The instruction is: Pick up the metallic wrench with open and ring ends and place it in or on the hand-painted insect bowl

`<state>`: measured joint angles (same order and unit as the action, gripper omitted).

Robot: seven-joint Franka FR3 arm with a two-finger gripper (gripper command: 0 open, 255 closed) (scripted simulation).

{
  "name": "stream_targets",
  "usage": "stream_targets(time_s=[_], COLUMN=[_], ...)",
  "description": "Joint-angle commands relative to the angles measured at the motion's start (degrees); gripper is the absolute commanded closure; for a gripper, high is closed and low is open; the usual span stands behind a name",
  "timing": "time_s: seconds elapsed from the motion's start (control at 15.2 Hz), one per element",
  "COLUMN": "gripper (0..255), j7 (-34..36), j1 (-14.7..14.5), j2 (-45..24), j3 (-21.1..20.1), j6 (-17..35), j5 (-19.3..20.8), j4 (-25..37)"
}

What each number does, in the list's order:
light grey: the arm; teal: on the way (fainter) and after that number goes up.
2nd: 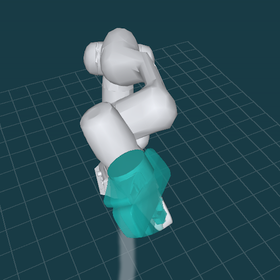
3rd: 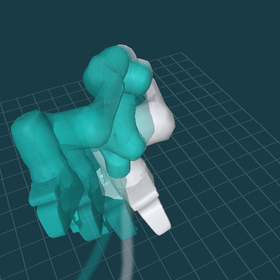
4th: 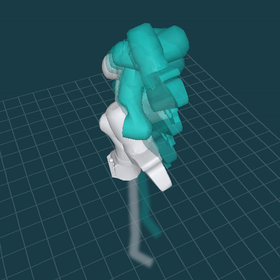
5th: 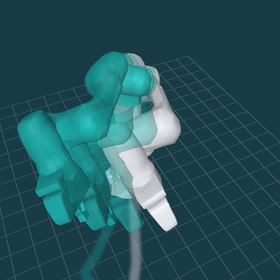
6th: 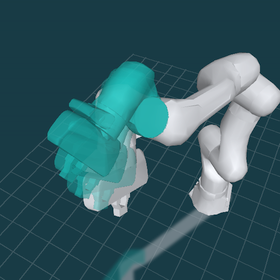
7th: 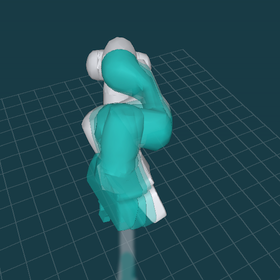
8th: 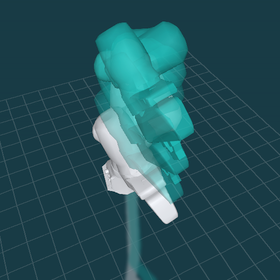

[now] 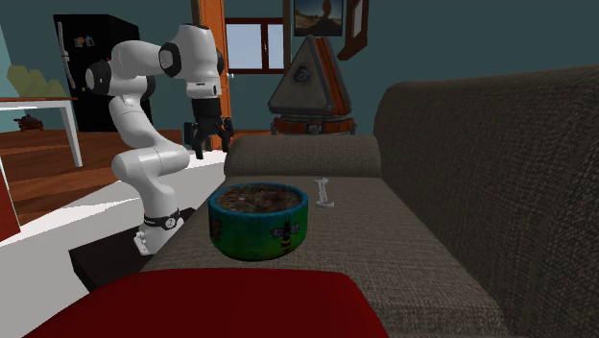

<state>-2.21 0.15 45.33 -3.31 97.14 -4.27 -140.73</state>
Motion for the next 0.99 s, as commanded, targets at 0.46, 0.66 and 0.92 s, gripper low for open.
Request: stream_targets(time_s=[0.46, 0.66, 0.92], gripper=[0, 0, 0], j7=[22.1, 31.6, 44.5], j1=[2.2, 3.8, 6.1], j2=[-10.6, -16.7, -25.9], j3=[-11.4, -15.9, -21.2], j6=[5.1, 7.1, 9.2], j5=[-5.2, -5.8, -4.6], j4=[5.6, 9.7, 16.6])
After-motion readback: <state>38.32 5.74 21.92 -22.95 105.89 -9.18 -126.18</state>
